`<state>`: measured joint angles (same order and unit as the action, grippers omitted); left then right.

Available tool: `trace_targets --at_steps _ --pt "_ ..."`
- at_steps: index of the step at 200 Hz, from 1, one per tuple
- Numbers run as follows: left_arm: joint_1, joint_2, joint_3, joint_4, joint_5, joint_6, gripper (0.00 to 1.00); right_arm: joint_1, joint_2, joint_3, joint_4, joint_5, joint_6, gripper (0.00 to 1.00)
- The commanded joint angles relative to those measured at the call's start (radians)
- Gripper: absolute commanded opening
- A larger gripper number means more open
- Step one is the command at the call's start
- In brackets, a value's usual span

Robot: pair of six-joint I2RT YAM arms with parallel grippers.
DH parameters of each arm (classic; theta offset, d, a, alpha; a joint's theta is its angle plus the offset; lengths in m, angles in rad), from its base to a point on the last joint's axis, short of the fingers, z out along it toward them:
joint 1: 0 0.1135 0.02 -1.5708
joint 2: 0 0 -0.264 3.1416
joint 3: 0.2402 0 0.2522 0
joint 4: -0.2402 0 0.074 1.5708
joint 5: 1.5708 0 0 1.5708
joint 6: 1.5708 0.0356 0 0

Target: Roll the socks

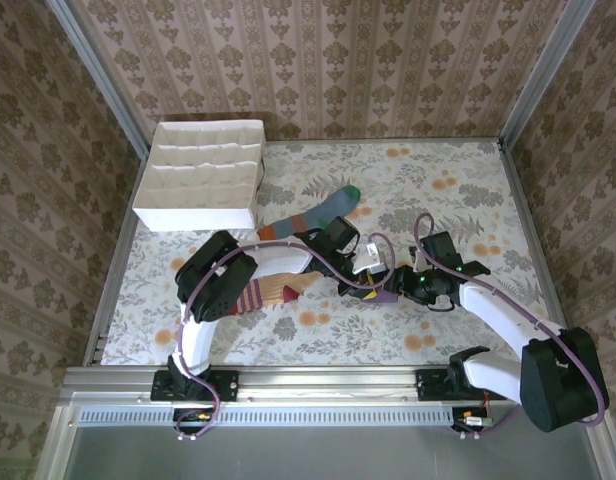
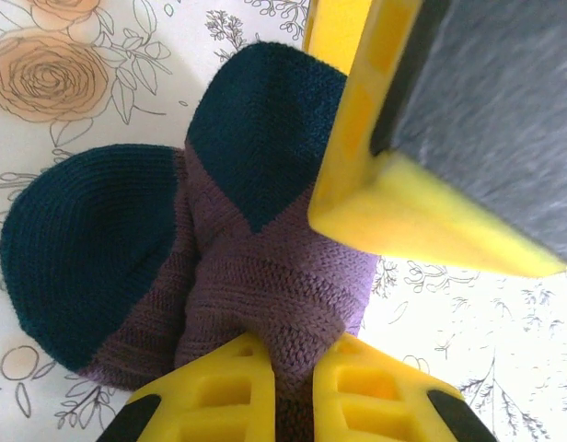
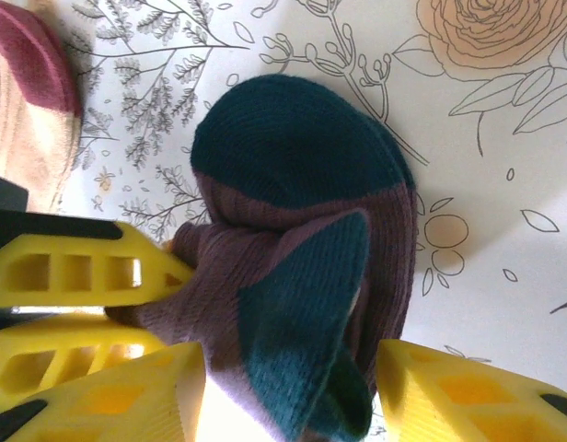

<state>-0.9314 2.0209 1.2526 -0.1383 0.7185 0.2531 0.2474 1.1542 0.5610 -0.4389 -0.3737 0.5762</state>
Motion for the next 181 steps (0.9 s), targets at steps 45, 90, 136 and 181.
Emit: trace_targets --at_steps 45,90,136,181 --pt "-0.013 -0.001 -0.074 0.035 -0.007 -0.063 0.08 0.023 0.142 -0.007 0.027 0.051 0.027 0.16" --pt "-0.058 -0.214 -0.261 0.216 -0.248 0.135 0.26 0.018 0.180 0.005 -0.034 0.091 0.022 0.10" --pt "-0.174 -0.357 -0.447 0.465 -0.552 0.433 0.39 0.017 0.204 0.021 -0.053 0.082 0.015 0.08" --pt "-0.263 -0.321 -0.491 0.648 -0.721 0.593 0.43 0.015 0.229 0.043 -0.081 0.072 -0.001 0.07"
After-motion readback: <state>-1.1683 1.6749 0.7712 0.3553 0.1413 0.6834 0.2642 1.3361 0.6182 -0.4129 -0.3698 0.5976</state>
